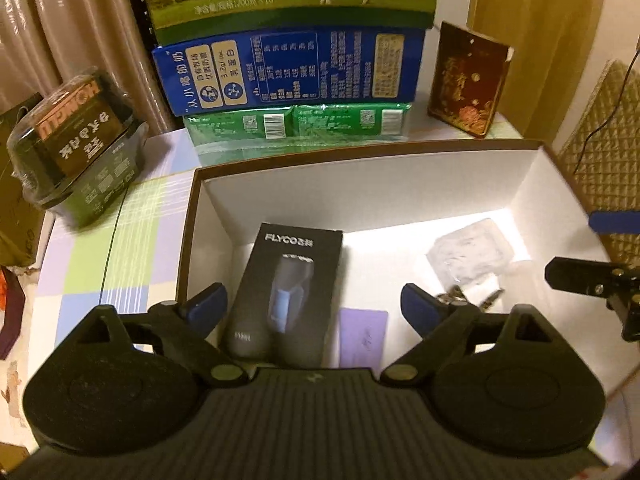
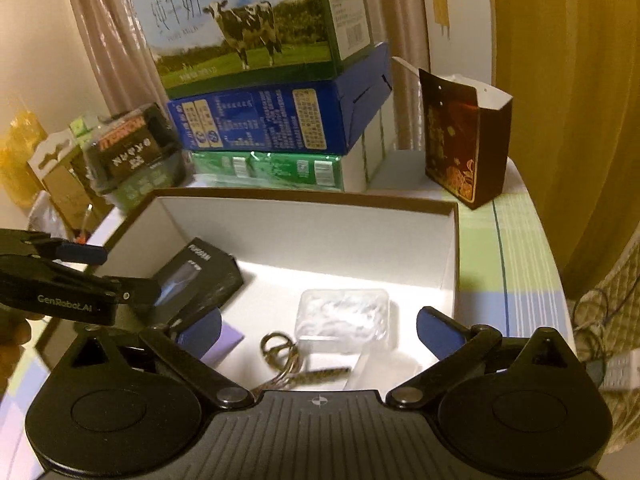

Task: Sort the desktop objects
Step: 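Lower and release the FLYCO box with the left tool while the right tool releases the floss box, then withdraw both tools from the box back over the table items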

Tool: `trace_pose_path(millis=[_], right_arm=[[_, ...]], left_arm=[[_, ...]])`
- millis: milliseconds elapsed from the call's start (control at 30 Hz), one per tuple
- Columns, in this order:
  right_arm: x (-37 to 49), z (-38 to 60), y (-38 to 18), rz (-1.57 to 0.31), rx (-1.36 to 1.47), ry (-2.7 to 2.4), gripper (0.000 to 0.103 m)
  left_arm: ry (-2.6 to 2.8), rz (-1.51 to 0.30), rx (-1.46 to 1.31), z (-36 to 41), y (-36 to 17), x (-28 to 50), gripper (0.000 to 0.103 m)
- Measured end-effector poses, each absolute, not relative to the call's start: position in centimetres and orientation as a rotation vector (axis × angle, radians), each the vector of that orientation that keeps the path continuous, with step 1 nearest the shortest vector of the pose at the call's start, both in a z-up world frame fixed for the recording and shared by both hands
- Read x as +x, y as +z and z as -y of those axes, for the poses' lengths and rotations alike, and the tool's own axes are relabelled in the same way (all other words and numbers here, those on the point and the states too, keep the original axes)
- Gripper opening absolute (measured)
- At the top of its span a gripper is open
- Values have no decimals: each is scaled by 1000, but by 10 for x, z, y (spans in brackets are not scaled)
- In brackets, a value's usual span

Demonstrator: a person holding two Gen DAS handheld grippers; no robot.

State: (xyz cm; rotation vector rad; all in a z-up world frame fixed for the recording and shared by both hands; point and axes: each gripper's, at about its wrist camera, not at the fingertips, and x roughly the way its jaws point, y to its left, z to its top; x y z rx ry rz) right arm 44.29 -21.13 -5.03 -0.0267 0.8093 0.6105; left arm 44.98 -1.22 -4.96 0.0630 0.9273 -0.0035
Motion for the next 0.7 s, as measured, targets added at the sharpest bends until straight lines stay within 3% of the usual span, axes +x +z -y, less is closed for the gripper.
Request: trace_pose_path(millis=[700], right_arm=[[347,231,-17,-742,-35,591,101]], left_arm=[[47,-850,4,17,0,328,94]])
